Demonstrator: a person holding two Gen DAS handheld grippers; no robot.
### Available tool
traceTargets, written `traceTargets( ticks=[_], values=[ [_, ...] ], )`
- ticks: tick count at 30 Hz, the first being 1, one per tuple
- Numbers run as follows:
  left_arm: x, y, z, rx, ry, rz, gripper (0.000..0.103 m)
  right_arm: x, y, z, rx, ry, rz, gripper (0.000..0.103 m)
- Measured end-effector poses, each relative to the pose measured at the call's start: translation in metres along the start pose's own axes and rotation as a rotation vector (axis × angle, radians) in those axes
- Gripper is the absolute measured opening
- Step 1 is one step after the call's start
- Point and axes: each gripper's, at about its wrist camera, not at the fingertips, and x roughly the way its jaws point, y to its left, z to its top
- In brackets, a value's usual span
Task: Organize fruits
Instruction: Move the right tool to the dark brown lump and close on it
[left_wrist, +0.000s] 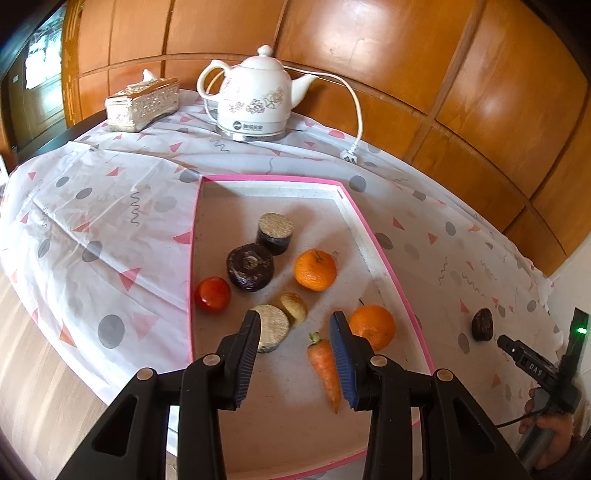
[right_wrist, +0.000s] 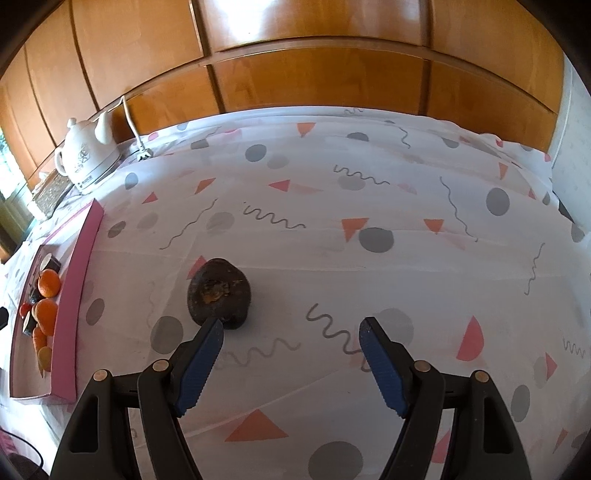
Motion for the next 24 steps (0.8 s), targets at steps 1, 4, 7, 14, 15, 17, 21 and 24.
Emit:
traceTargets(
  ticks=[1, 4, 7, 14, 15, 17, 21, 24],
  values=[
    [-0.001, 0.002, 0.001, -0.005, -0.002, 0.004, 0.039, 0.0, 0.002, 0.001, -0.008, 0.0, 0.002, 0.077],
    [-0.002, 0.009, 0.001, -0.018, -0.007, 0.014, 0.039, 0.002, 0.005, 0.003, -0.02, 0.005, 0.007, 0.077],
    [-0.004, 0.014, 0.002, -0.032, -0.01, 0.023, 0.039, 0.004, 0.008, 0.005, -0.03, 0.007, 0.011, 0.077],
    [-0.005, 0.015, 0.003, -0.038, -0.013, 0.029, 0.039, 0.017, 0.023, 0.019, -0.095, 0.023, 0.027, 0.077],
    [-0.006, 0.015, 0.003, -0.037, -0.012, 0.029, 0.039, 0.019, 0.025, 0.02, -0.101, 0.026, 0.029, 0.077],
    [-0.005, 0.015, 0.004, -0.037, -0.01, 0.027, 0.039, 0.023, 0.033, 0.024, -0.12, 0.029, 0.039, 0.077],
    [-0.003, 0.015, 0.004, -0.039, -0.003, 0.029, 0.039, 0.027, 0.048, 0.027, -0.163, 0.028, 0.055, 0.077],
    [-0.001, 0.015, 0.004, -0.039, 0.003, 0.03, 0.039, 0.033, 0.057, 0.027, -0.191, 0.041, 0.042, 0.077]
  ],
)
